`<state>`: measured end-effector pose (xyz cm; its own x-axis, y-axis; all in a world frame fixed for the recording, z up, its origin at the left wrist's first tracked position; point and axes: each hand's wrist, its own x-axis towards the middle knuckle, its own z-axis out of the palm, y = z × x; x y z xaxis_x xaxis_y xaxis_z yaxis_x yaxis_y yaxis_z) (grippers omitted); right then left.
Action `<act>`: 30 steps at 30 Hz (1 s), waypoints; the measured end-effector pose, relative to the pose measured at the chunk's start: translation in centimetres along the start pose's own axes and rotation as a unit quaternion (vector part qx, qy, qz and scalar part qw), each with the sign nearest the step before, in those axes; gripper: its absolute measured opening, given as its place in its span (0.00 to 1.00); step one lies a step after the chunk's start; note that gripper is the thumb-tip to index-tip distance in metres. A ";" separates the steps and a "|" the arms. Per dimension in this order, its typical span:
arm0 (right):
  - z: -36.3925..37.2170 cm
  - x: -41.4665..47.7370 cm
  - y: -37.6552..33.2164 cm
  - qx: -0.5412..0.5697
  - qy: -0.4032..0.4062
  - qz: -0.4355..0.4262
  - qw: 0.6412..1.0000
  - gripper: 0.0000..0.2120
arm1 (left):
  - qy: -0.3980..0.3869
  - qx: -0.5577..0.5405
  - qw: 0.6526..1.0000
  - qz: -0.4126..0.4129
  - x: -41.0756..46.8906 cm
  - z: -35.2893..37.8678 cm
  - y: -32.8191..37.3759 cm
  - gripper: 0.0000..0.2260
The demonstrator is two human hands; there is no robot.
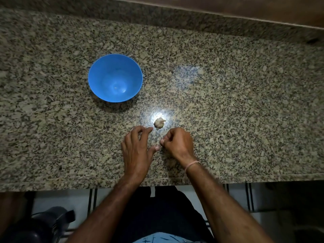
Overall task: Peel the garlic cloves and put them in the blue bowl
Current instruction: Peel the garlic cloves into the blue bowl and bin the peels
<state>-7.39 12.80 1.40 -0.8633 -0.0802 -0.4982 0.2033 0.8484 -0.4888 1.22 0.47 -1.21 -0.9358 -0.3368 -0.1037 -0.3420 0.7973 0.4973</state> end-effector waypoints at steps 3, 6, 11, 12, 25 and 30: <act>0.4 -0.5 -0.2 -0.028 0.021 -0.009 0.999 0.11 | -0.006 0.002 1.000 -0.004 0.0 0.0 0.0 0.29; 0.7 -0.9 -0.3 -0.042 0.028 -0.015 0.999 0.11 | -0.010 0.001 1.000 -0.005 0.0 -0.2 0.0 0.30; 0.7 -1.4 -0.4 -0.039 0.047 -0.026 0.998 0.10 | -0.011 -0.010 1.000 0.001 0.0 -0.4 0.1 0.30; 0.9 -1.7 -0.5 -0.047 0.057 -0.037 0.997 0.08 | -0.013 -0.013 1.000 0.004 0.0 -0.5 0.2 0.30; -1.4 -4.6 0.9 0.591 -0.183 0.113 0.778 0.08 | -0.043 -0.407 0.907 -0.094 -0.8 -4.6 3.7 0.05; -1.6 -5.7 0.2 0.579 -0.126 0.059 0.804 0.11 | -0.005 -0.391 0.918 -0.068 -1.2 -5.6 4.2 0.03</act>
<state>-3.22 14.24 5.33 -0.7152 -0.2620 -0.6480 0.6962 -0.1854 -0.6935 1.37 1.38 5.80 -0.8911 -0.3991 -0.2159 -0.2931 0.1432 0.9453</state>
